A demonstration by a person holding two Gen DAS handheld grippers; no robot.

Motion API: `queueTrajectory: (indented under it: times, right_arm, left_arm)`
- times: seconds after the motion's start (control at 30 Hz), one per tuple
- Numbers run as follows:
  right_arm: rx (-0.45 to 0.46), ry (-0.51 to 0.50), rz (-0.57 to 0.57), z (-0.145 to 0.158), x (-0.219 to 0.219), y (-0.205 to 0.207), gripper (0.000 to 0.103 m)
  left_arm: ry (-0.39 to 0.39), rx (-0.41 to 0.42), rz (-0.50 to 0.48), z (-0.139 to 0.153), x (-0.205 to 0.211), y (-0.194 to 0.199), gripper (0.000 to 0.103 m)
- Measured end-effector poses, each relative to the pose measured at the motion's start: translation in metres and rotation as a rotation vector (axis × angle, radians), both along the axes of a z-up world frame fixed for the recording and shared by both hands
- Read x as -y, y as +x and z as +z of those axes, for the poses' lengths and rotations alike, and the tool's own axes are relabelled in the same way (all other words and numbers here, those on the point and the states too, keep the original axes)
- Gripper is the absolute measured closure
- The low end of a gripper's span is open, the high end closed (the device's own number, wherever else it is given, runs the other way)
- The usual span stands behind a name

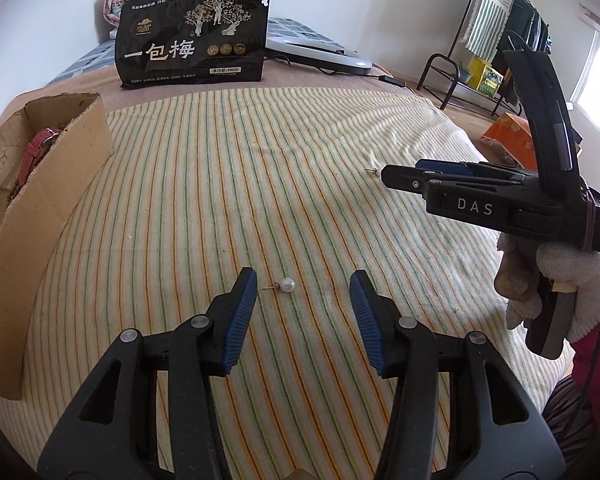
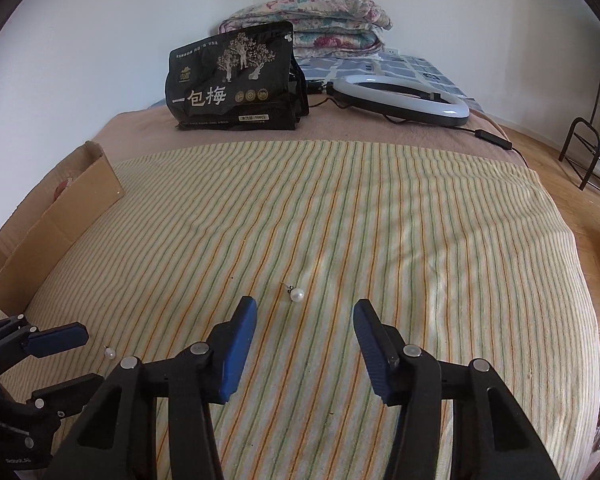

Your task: Organize jewelry

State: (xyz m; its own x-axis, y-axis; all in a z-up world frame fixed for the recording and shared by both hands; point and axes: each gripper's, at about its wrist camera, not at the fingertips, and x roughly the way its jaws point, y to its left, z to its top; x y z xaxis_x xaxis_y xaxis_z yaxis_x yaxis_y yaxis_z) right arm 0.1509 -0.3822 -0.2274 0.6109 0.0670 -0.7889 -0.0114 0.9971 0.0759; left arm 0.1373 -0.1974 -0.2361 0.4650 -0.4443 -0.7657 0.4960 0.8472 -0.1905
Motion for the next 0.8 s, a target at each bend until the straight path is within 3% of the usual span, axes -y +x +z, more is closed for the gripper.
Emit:
queueTrajectory:
  times: [0.43,0.8]
  right_arm:
    - [-0.016,0.019,0.005,-0.01,-0.001,0.014,0.062]
    - [-0.012,0.015,0.032,-0.011,-0.008,0.019,0.078]
  left_arm:
    - [0.023,-0.021,0.025,-0.015,0.002,0.01,0.067]
    - [0.042,-0.01,0.033,-0.019,0.003,0.012,0.077]
